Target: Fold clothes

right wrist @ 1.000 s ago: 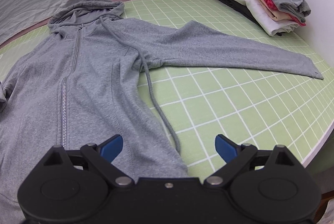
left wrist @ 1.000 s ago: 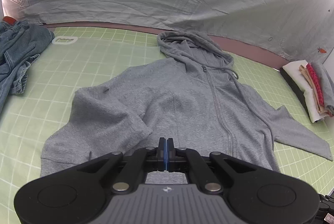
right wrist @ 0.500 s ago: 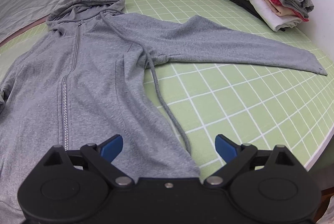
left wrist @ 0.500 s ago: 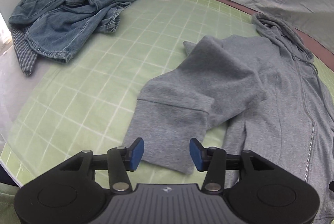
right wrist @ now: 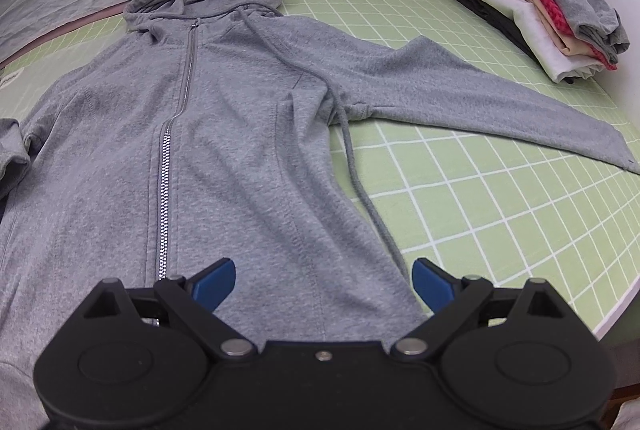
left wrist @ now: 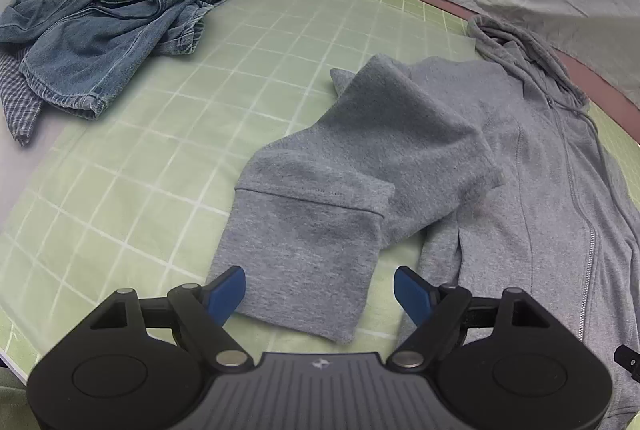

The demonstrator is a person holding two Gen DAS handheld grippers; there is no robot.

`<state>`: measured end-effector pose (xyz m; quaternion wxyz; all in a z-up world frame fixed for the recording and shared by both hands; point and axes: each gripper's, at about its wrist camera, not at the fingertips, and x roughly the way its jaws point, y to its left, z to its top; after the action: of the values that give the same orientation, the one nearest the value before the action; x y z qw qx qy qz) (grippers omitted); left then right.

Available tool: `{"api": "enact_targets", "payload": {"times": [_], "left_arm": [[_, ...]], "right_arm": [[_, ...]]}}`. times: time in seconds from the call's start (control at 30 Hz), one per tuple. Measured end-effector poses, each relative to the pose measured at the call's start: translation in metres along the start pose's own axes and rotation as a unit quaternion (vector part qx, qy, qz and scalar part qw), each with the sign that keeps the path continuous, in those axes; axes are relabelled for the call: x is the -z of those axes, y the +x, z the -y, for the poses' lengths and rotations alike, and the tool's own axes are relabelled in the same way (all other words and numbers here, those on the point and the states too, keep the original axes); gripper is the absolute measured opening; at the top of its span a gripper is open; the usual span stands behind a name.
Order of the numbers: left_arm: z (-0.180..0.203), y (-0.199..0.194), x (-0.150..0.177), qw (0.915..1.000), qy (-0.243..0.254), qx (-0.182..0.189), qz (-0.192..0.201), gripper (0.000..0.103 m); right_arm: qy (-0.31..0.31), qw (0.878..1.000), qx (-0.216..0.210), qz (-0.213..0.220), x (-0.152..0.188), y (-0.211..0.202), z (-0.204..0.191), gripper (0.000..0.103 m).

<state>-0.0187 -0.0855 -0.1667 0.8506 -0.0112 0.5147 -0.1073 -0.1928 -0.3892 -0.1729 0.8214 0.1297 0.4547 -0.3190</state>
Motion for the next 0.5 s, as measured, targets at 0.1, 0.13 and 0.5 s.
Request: {"api": "enact_targets", "payload": {"times": [0.1, 0.13, 0.5], "left_arm": [[0.005, 0.004, -0.001, 0.9999, 0.006, -0.006, -0.006, 0.082], [0.004, 0.007, -0.002, 0.9998, 0.004, -0.017, -0.012, 0.082], [0.001, -0.016, -0.031, 0.9947, -0.053, -0.036, 0.081, 0.008]], "right_arm": [[-0.003, 1.000, 0.002, 0.000, 0.000, 0.000, 0.000, 0.096], [-0.003, 1.000, 0.003, 0.000, 0.000, 0.000, 0.001, 0.096], [0.016, 1.000, 0.004, 0.004, -0.007, 0.007, 0.018, 0.096]]}}
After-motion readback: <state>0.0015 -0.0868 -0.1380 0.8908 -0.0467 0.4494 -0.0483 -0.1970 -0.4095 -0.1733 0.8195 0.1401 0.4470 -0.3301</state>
